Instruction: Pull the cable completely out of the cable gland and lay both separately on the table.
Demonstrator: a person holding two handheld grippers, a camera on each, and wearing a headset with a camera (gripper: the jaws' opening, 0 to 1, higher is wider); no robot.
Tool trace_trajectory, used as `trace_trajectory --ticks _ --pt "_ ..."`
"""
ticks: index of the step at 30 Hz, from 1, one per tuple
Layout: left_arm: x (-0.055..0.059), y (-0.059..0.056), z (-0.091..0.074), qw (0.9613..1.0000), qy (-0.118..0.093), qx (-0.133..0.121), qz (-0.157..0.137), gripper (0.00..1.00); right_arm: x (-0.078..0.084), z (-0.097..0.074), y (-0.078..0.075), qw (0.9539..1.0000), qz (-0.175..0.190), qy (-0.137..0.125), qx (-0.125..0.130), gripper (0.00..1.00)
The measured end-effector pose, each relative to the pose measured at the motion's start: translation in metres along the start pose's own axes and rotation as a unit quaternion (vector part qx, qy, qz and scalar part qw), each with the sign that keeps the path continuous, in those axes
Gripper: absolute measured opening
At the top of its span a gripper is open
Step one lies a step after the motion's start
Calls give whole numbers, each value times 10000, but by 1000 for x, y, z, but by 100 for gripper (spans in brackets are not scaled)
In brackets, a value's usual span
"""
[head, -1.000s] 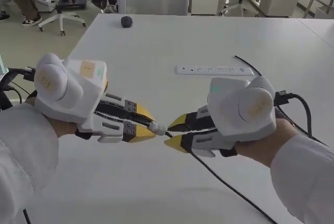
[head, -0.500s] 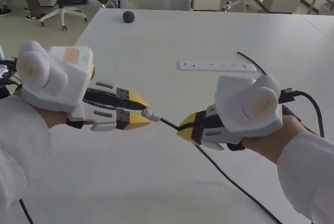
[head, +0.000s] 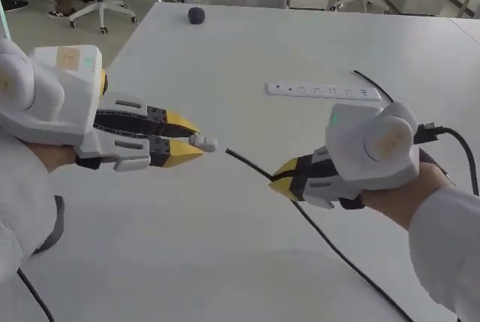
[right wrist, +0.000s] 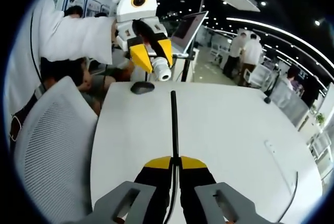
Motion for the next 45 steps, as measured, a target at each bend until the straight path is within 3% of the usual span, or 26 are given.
trace_trajectory --ticks 10,16,24,27,34,36,37,39,45 --pt "17 -16 20 9998 -36 144 -127 15 -12 14 -40 9995 229 -40 237 0" --pt "28 -23 34 9992 -143 243 -280 15 -24 28 -63 9993 131 -64 334 0" --pt "49 -29 51 9981 -155 380 -468 15 -36 50 -117 9972 264 -203 672 0" --pt "60 -33 57 9974 -144 454 -538 15 -33 61 -147 9960 296 -226 817 0" --pt "87 -45 73 9959 -162 687 -568 15 -25 77 -187 9924 301 -266 1165 0" --pt "94 -46 77 9958 -149 697 -578 15 -24 79 -188 9918 276 -265 1223 0" --pt "102 -46 79 9954 -131 713 -630 15 -18 86 -200 9908 335 -275 1279 0" --pt "108 -46 82 9950 -168 704 -682 15 -13 93 -207 9905 401 -256 1289 0" --pt "132 -51 87 9943 -108 694 -802 15 21 115 -215 9911 597 22 1191 0"
Point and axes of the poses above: the centre of the closed fingertips' face, and the gripper's own axes: z roughly forward along the fingers, y roughly to its left, x roughly out of its underside, the point moved 1 cm from there along -z, roughly backward along the fingers, and after that the axes turned 14 degrees about -y, right-handed, at the moved point
